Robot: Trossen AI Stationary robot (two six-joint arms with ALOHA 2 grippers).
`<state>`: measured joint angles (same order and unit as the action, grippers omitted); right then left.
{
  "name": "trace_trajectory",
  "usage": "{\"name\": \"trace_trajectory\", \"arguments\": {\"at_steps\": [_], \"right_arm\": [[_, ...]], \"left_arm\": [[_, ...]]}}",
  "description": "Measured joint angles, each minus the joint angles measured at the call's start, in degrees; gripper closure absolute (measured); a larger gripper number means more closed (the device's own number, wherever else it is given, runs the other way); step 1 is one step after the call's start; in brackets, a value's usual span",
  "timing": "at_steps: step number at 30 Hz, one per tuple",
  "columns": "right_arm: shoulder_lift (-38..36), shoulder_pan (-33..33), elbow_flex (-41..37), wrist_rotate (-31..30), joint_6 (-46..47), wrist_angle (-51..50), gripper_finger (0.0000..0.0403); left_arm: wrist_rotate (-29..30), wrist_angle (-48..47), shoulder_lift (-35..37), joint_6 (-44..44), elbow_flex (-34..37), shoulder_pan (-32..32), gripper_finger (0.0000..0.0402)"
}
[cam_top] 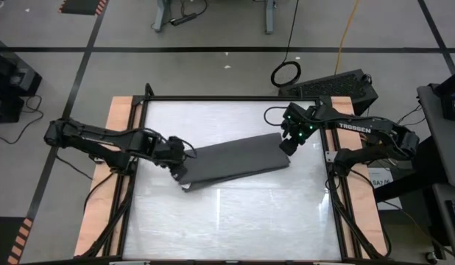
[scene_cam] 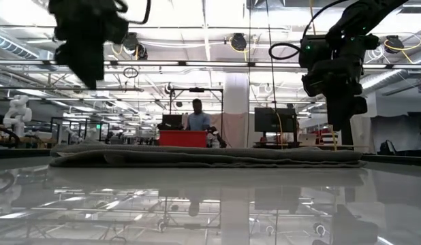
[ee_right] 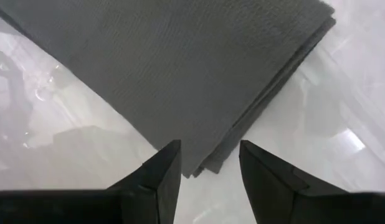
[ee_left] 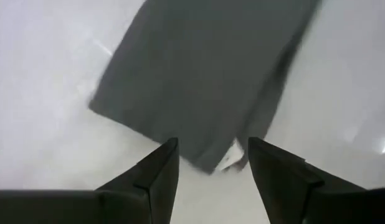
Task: Roll towel into tight, uniform cylinder
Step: Roll the gray towel
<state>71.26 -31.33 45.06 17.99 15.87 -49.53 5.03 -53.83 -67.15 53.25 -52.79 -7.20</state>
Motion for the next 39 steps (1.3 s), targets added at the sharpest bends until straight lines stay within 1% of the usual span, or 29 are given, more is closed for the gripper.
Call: {"name": "trace_trajectory", "arguments": {"at_steps": [1,4,7,10,13,17,19,22,26,29,31,36,37,39], "right_arm": [[0.0,0.09,0.0,0.05,0.24,0.06,0.025],[0.0,0.96,0.0,0.13,2.51,0.11,0.025],[0.0,2.23,0.0,0.11,4.21,1.0,0.025],[0.0,3.52,0.0,0.14,4.87,2.83,0.025],[0.0,4.48,0.0,0.14,4.94,3.36,0.025],[0.0,5.55,0.0,-0.06,4.97,3.47,0.025],[0.0,6.09,0.0,-0.43,5.35,3.49,0.025],[-0.01,7.05,0.0,-2.61,6.12,4.1,0.025],[-0.02,8.04,0.0,-3.1,7.16,4.53,0.025],[-0.02,8.59,0.0,-3.08,7.65,4.66,0.025],[-0.01,8.94,0.0,-3.08,8.97,4.64,0.025],[-0.02,10.14,0.0,-3.05,13.47,5.45,0.025],[-0.02,10.38,0.0,-3.07,14.06,5.98,0.025],[-0.02,10.72,0.0,-3.16,15.11,6.77,0.025]], "left_arm": [[-0.12,1.98,0.24,5.44,2.25,-0.32,0.0206],[-3.14,10.01,0.16,20.98,8.58,-2.06,0.0206],[-3.22,18.47,0.24,31.96,13.06,-4.37,0.0206],[-4.12,19.74,0.21,39.56,15.91,-5.34,0.0198],[-5.36,19.22,0.2,42.3,17.08,-6.81,0.018],[-3.72,19.5,0.21,42.78,17.07,-8.46,0.0157],[-0.54,19.45,-0.71,42.82,17.13,-9.55,0.0154],[-0.12,21.87,-1.97,42.16,19.65,-9.81,0.0162],[0.03,31.78,-2.23,41.82,23.26,-9.81,0.0192],[0.85,37.06,-2.28,40.36,24.96,-9.81,0.0225],[1.04,37.24,-2.26,39.34,25.07,-9.81,0.0257],[0.18,37.31,-1.9,39.28,25.09,-9.81,0.0377],[-0.26,37.44,-1.79,39.41,24.99,-9.81,0.0388],[-0.73,38.0,-1.49,39.44,24.41,-9.81,0.039]]}}
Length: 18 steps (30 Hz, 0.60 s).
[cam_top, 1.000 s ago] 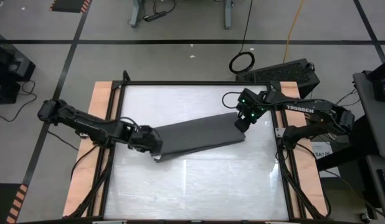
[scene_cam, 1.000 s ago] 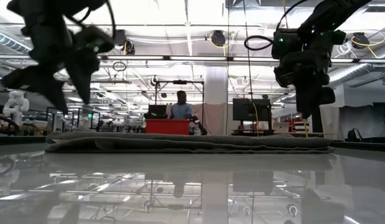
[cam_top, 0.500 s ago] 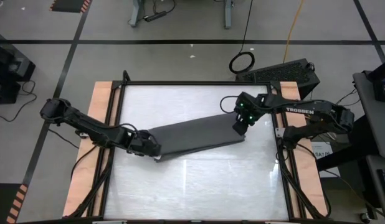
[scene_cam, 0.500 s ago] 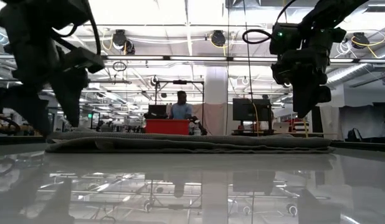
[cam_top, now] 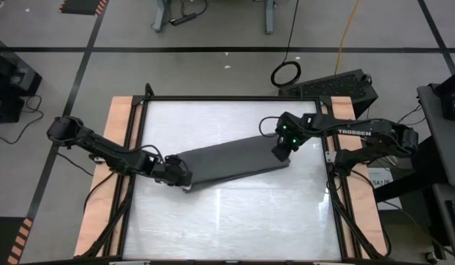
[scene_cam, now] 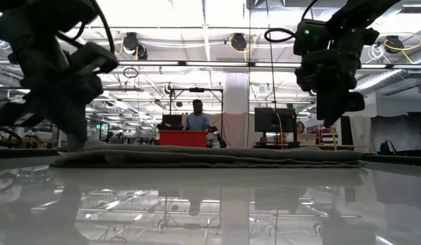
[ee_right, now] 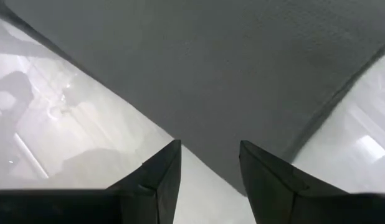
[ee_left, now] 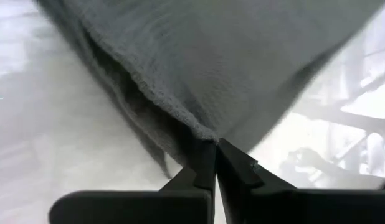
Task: Roll towel into tight, uniform cylinder
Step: Roll the gray towel
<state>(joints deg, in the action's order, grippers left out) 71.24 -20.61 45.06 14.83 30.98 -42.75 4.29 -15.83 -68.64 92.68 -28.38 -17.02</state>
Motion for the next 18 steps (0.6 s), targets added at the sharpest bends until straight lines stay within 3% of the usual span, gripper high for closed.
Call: {"name": "trace_trajectory", "arguments": {"at_steps": [12,18], "right_arm": [[0.0,-0.01,0.0,2.12,-5.5,3.06,0.025],[0.0,0.03,0.0,3.72,-8.37,9.5,0.025]], "left_arm": [[-2.51,0.92,4.46,4.52,-2.67,0.15,0.039],[-3.45,2.47,5.96,5.2,-2.69,0.15,0.0391]]}}
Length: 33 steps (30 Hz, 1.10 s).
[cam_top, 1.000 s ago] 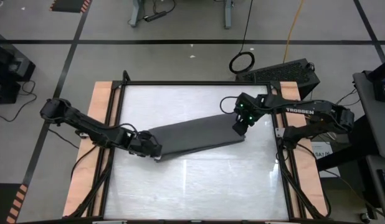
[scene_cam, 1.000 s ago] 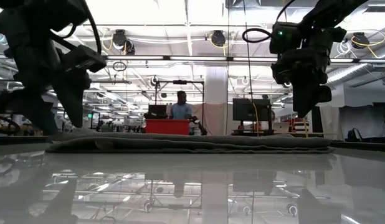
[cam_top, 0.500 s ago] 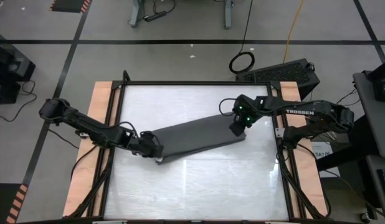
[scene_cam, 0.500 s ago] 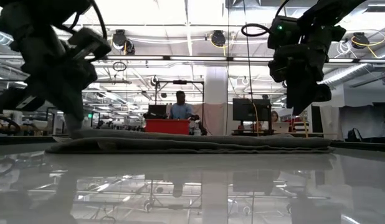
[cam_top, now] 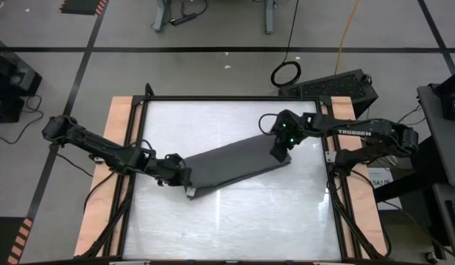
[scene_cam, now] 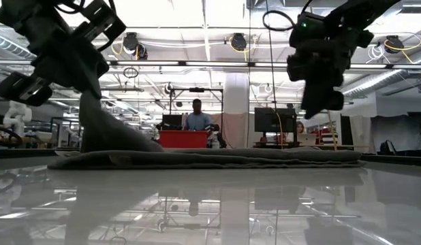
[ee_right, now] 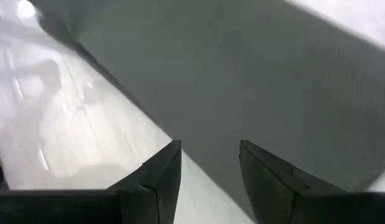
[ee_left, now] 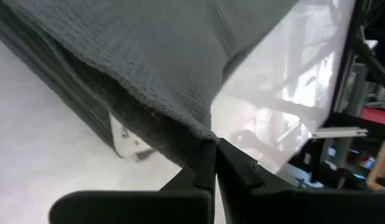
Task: Roll towel into tight, uniform cylinder
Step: Roll the gray towel
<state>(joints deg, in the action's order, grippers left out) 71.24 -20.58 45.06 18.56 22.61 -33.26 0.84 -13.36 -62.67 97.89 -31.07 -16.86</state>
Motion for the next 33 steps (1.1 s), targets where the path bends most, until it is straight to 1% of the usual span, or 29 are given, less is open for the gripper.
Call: {"name": "trace_trajectory", "arguments": {"at_steps": [5,7,11,15,16,17,19,23,25,27,29,33], "right_arm": [[0.0,0.02,0.0,5.49,6.37,8.03,0.025],[0.0,0.43,0.0,5.58,9.35,10.25,0.025],[0.0,1.59,0.0,3.89,16.27,13.87,0.025],[0.01,6.35,0.0,4.94,22.55,22.08,0.025],[0.01,8.01,0.0,4.25,24.49,24.58,0.025],[0.0,9.82,0.0,2.32,26.41,26.67,0.025],[0.0,13.49,0.03,-3.9,29.83,29.18,0.025],[0.64,20.42,0.04,-16.54,32.45,28.85,0.0267],[2.02,23.25,0.07,-19.98,32.47,28.87,0.0284],[4.33,25.53,0.16,-21.26,33.45,28.87,0.0304],[7.48,27.33,0.48,-21.18,34.8,29.83,0.0327],[14.21,29.68,1.79,-18.67,36.39,35.59,0.0371]], "left_arm": [[-2.3,1.13,0.0,0.81,0.0,0.0,0.0391],[-2.47,1.2,-0.02,0.81,0.0,0.0,0.0391],[-4.2,3.97,0.0,-0.92,-0.02,0.01,0.0391],[-3.76,3.47,-0.02,-3.53,-0.02,0.39,0.0391],[-3.59,3.4,-0.02,-4.58,-0.02,0.8,0.0391],[-3.4,3.43,-0.02,-5.75,-0.02,1.17,0.0391],[-3.3,3.45,-0.02,-7.41,-0.02,1.91,0.0391],[-2.84,3.44,-0.02,-10.07,-0.02,2.93,0.0391],[-1.65,3.47,-0.02,-10.91,-0.02,3.26,0.0391],[-1.32,4.0,-0.02,-11.42,0.0,3.45,0.0391],[-1.23,4.07,-0.02,-11.73,0.0,3.44,0.0391],[-1.18,4.12,-0.02,-11.71,0.0,2.97,0.0391]]}}
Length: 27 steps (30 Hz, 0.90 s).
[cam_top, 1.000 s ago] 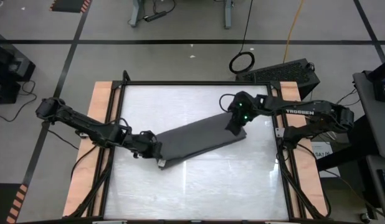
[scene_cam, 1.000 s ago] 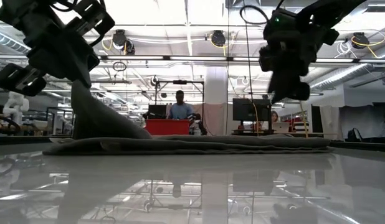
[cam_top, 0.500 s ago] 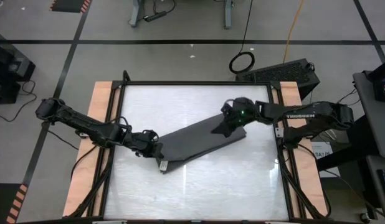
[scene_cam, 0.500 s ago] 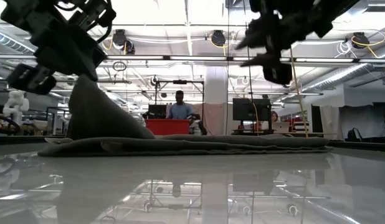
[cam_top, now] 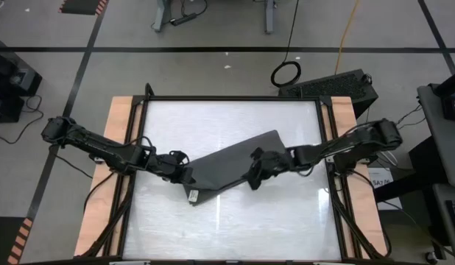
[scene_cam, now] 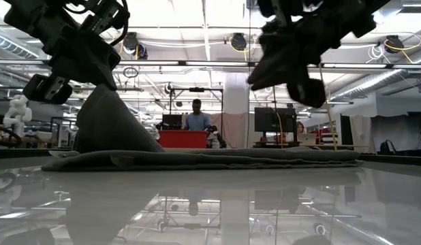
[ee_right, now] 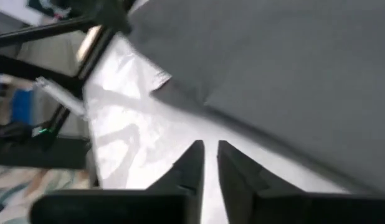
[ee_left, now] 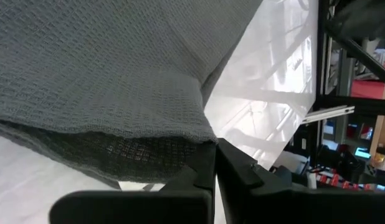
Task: Roll towel into tight, uniform cylinder
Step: Roll the gray towel
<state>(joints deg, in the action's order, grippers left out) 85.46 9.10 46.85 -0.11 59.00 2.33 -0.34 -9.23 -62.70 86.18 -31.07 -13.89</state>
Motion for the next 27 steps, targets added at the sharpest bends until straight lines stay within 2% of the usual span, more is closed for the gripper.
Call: {"name": "trace_trajectory", "arguments": {"at_steps": [4,12,16,22,27], "right_arm": [[6.57,0.49,3.55,0.9,1.44,0.57,0.0399],[19.54,-0.57,12.39,4.7,2.42,-0.52,0.0401],[23.21,-0.63,17.48,8.86,-0.31,-3.64,0.0402],[28.09,-1.19,22.81,9.08,-2.77,-13.11,0.0402],[29.01,-1.35,23.11,7.7,-2.86,-13.19,0.0402]], "left_arm": [[0.46,0.04,0.0,0.05,0.0,-0.07,0.0391],[1.67,2.86,0.0,0.08,0.0,-0.07,0.0391],[1.83,2.89,-0.02,0.08,0.0,-0.07,0.0391],[1.88,2.93,-0.02,0.06,0.0,-0.13,0.0391],[1.88,4.43,-0.02,0.01,0.0,-0.13,0.0391]]}}
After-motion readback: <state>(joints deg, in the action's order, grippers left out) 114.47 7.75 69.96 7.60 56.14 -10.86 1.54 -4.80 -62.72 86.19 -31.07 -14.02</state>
